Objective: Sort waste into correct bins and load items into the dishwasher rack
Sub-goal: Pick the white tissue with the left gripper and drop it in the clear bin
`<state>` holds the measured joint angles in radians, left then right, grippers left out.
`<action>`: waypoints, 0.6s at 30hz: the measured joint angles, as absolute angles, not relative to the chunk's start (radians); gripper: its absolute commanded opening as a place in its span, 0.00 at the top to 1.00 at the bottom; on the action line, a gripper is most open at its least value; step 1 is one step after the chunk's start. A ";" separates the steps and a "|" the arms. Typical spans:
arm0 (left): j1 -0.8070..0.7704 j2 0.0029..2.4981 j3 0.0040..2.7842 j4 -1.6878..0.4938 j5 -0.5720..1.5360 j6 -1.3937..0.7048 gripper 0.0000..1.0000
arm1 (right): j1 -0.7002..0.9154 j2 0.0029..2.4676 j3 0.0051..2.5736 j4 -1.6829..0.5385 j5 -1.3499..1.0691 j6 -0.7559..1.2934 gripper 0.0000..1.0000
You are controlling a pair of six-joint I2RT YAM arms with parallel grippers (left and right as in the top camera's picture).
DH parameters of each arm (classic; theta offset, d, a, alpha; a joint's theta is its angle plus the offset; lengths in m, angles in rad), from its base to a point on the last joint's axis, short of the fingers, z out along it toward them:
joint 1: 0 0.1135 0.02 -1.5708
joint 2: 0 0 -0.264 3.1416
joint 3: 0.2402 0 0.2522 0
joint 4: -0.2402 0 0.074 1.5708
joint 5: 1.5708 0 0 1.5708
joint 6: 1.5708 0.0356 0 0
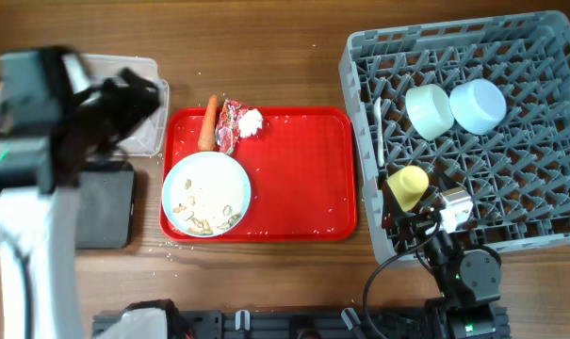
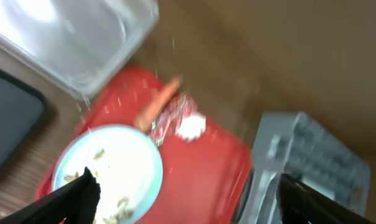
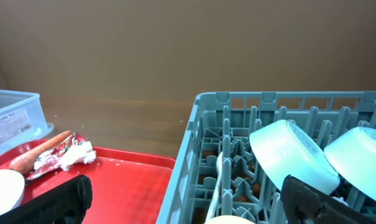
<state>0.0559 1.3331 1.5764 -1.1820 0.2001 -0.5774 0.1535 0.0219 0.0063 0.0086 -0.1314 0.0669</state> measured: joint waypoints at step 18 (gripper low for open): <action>-0.393 2.061 1.522 -0.786 -0.134 -0.385 0.96 | 0.154 0.021 0.006 0.008 -0.134 0.067 0.00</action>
